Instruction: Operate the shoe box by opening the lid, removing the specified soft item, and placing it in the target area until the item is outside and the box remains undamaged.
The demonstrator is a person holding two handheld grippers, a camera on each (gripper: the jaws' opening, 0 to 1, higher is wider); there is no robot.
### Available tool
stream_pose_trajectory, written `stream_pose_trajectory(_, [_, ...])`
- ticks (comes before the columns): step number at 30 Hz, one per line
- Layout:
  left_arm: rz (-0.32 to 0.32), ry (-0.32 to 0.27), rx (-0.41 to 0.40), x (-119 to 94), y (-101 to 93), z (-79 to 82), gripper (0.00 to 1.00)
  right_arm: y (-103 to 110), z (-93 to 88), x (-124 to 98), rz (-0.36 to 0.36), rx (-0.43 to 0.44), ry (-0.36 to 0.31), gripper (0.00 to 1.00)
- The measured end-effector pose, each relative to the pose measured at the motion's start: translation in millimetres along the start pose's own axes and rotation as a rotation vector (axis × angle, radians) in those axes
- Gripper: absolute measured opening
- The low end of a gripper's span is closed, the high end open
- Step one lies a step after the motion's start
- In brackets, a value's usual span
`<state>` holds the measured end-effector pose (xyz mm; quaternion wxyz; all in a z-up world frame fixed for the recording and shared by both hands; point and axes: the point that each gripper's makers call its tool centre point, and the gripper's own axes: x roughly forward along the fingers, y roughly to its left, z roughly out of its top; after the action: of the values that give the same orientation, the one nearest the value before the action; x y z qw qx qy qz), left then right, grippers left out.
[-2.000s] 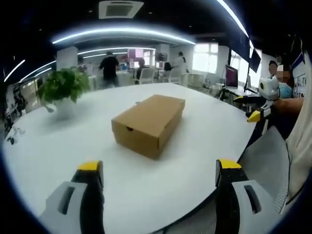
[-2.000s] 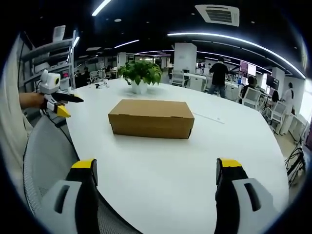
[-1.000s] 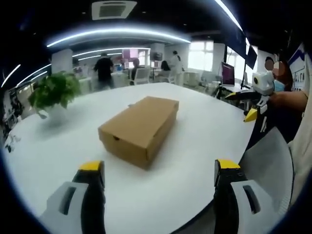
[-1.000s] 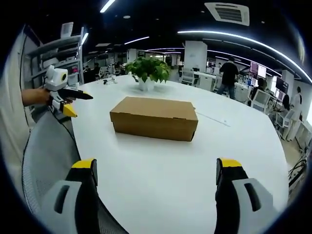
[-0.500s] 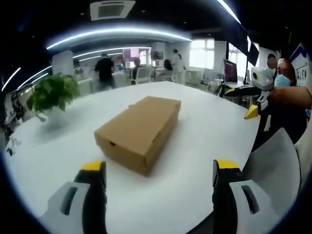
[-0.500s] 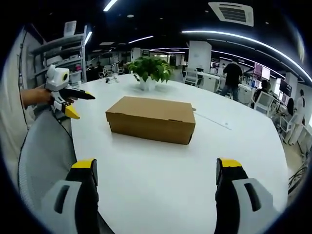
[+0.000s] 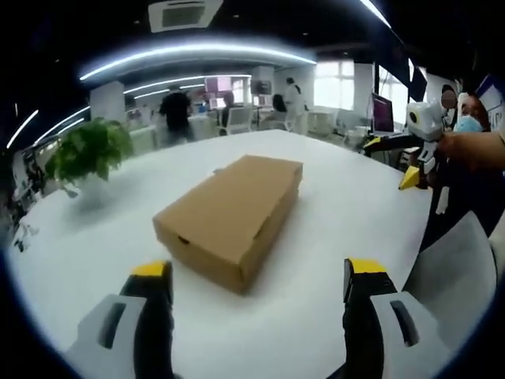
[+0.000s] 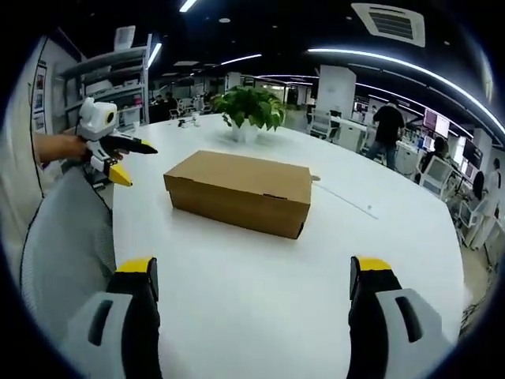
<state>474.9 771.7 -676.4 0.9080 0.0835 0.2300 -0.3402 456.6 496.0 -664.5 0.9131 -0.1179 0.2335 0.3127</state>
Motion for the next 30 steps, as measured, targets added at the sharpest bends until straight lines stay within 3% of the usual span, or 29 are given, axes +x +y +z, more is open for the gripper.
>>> stream_pose_trajectory(4, [0.039,-0.012,-0.015,5,6.7,4.0,0.91,-9,-1.0,4,0.012,-0.024,0.017,0.96])
stream_pose_trajectory(7, [0.062,-0.024,-0.020,7,10.4,7.7,0.91,-17,-2.8,8,0.022,-0.042,0.031,0.86])
stream_pose_trajectory(20, [0.106,-0.026,-0.046,25,15.5,8.3,0.87,-51,10.6,39,0.059,-0.068,0.010,0.84])
stream_pose_trajectory(30, [0.157,-0.039,-0.080,33,20.5,4.6,0.87,-58,17.5,66,0.114,-0.109,0.013,0.76])
